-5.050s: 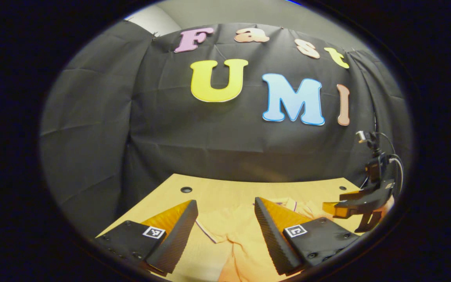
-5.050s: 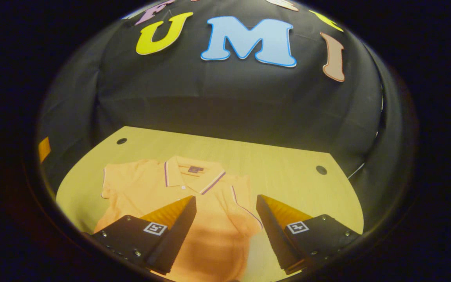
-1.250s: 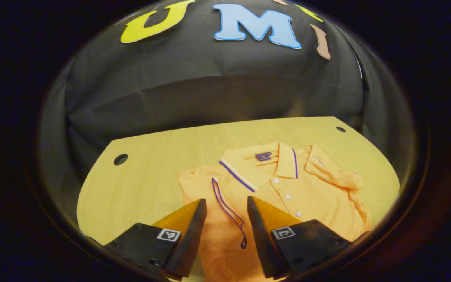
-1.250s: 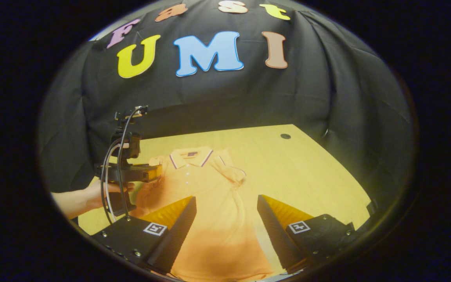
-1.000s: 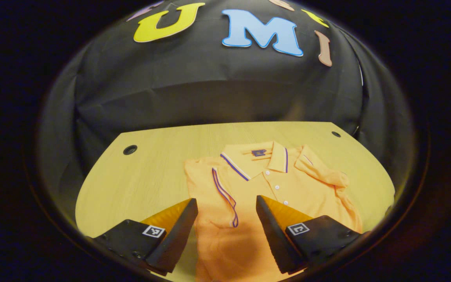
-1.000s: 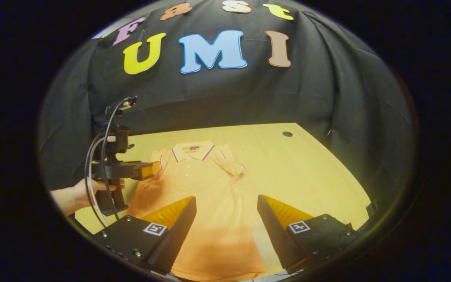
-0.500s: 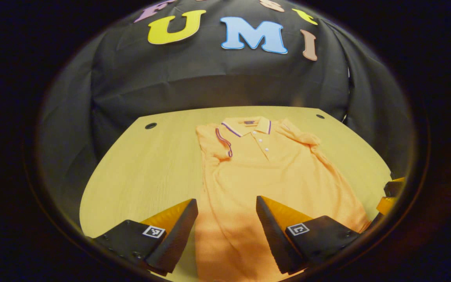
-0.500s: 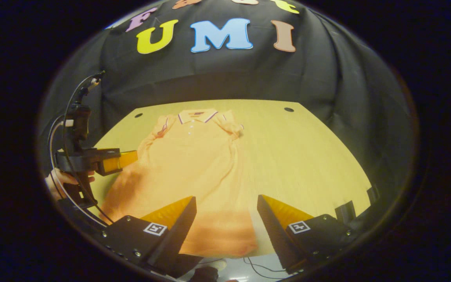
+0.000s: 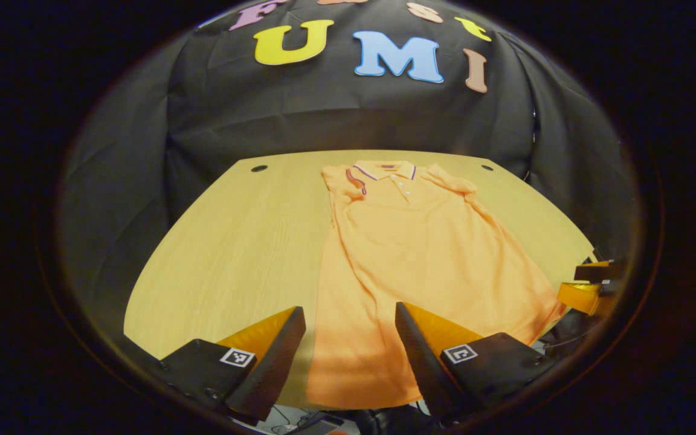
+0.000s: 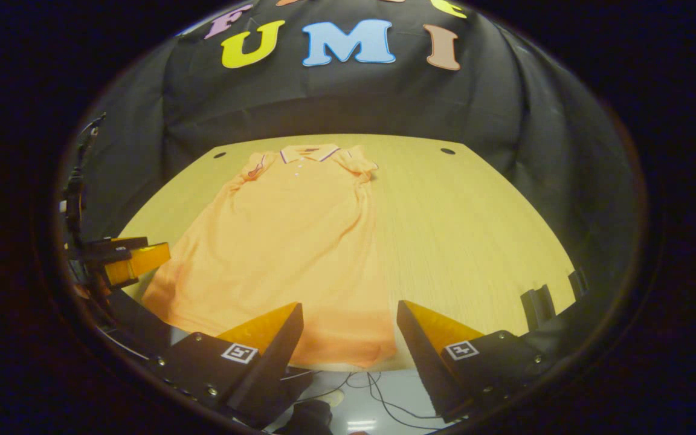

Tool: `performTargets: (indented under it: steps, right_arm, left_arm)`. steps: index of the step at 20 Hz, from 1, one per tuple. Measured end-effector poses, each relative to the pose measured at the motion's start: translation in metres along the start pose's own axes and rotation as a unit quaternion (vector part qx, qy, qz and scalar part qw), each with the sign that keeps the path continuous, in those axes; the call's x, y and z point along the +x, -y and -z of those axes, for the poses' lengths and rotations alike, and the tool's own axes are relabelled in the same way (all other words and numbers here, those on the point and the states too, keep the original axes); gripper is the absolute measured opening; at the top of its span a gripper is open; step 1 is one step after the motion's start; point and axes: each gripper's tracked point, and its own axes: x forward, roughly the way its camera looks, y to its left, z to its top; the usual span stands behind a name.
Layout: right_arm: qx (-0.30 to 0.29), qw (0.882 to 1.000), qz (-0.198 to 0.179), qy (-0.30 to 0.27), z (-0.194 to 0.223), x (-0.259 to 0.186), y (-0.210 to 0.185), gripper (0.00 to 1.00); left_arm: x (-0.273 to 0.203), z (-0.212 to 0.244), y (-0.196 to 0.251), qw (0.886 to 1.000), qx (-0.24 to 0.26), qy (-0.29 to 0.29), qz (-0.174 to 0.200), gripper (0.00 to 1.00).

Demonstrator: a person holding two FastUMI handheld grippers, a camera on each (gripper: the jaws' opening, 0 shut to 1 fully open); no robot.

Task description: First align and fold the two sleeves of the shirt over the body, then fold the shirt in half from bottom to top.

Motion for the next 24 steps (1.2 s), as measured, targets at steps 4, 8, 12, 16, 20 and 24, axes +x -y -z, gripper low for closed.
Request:
performTargets:
  steps: [4, 8, 12, 16, 20, 24]
  right_arm:
    - [-0.011, 1.000, 0.005, -0.018, 0.016, 0.009, 0.005, 0.96]
    - [-0.014, 0.999, 0.010, -0.034, 0.031, 0.013, 0.009, 0.97]
    - [-0.014, 0.999, 0.009, -0.042, 0.039, 0.015, 0.004, 0.96]
    - [-0.013, 0.999, 0.009, -0.049, 0.049, 0.015, 0.003, 0.96]
    - [0.011, 0.999, 0.000, -0.045, 0.053, 0.015, 0.002, 0.97]
    - [0.011, 0.999, -0.003, -0.041, 0.054, 0.014, 0.001, 0.83]
  left_arm:
    - [-0.021, 0.032, -0.015, 1.000, -0.016, -0.016, -0.008, 0.98]
    - [-0.033, 0.054, -0.025, 0.999, -0.029, -0.029, -0.015, 0.98]
    - [-0.032, 0.067, -0.017, 0.999, -0.032, -0.038, -0.010, 0.96]
    - [-0.027, 0.080, -0.006, 0.998, -0.028, -0.050, -0.010, 0.96]
    - [-0.021, 0.080, 0.000, 0.999, -0.002, -0.048, -0.012, 0.95]
    - [-0.018, 0.076, 0.012, 0.999, 0.008, -0.042, 0.000, 0.69]
